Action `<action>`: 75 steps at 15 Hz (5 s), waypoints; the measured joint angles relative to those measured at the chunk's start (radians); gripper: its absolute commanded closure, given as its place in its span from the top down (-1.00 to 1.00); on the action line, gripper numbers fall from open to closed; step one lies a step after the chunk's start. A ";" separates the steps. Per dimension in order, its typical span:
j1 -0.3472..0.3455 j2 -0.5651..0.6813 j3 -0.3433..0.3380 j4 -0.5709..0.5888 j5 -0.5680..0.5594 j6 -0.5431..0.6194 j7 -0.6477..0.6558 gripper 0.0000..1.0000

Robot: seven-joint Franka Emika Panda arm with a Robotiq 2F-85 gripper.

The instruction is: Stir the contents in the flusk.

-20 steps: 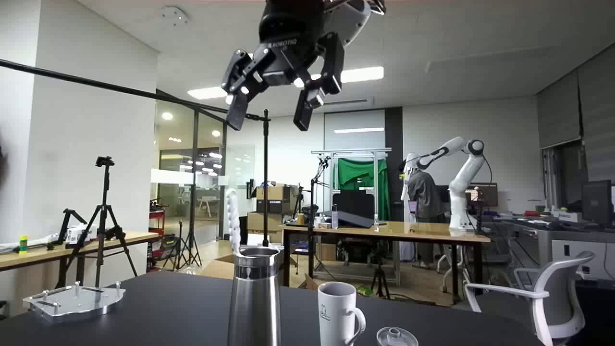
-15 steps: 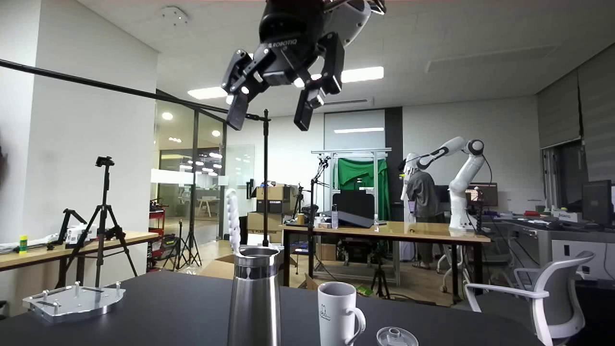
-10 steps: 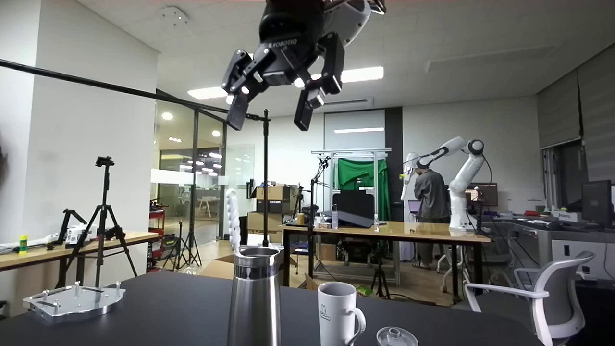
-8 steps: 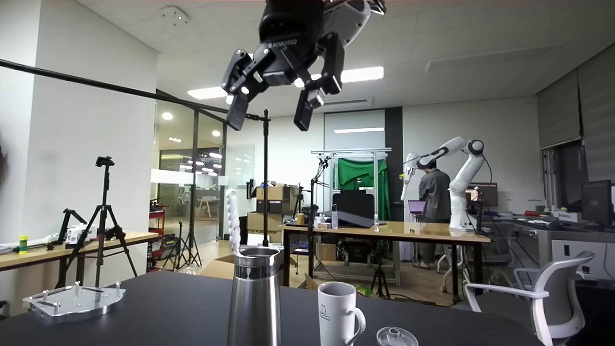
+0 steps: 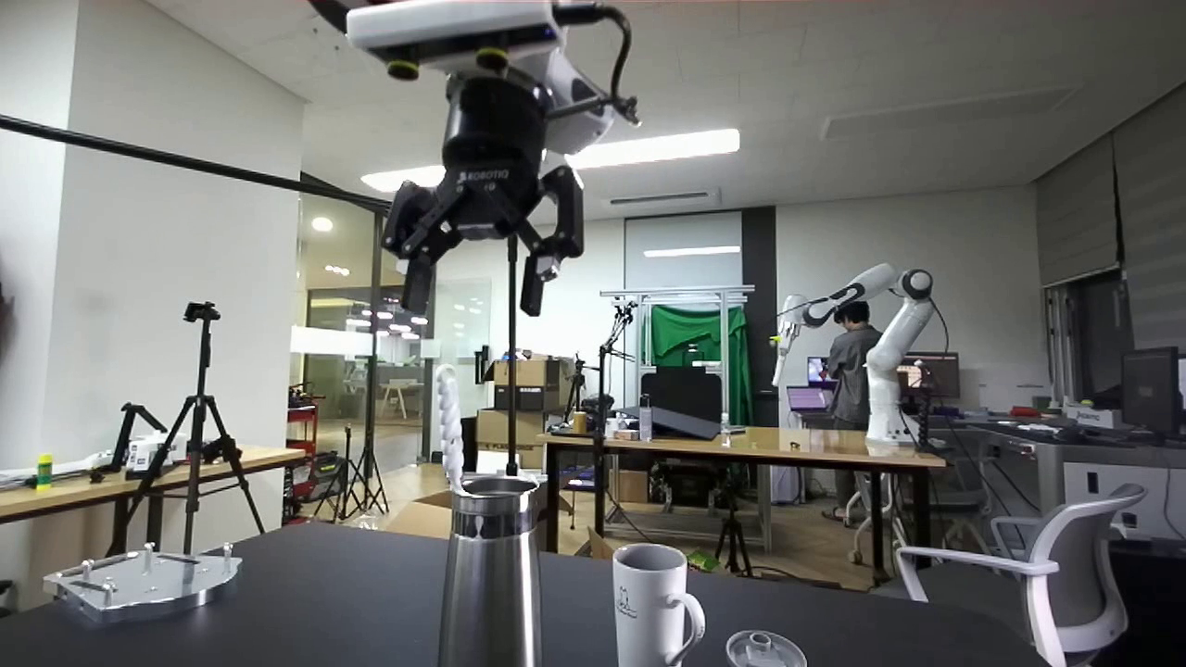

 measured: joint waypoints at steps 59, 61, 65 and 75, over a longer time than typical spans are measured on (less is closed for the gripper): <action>-0.017 0.341 0.023 0.213 0.102 -0.034 0.078 -0.92; -0.028 0.398 0.023 0.199 0.082 -0.029 0.060 -0.92; -0.028 0.432 0.035 0.203 0.060 -0.050 0.035 -0.92; 0.010 0.184 0.079 0.190 0.059 -0.130 -0.054 -0.92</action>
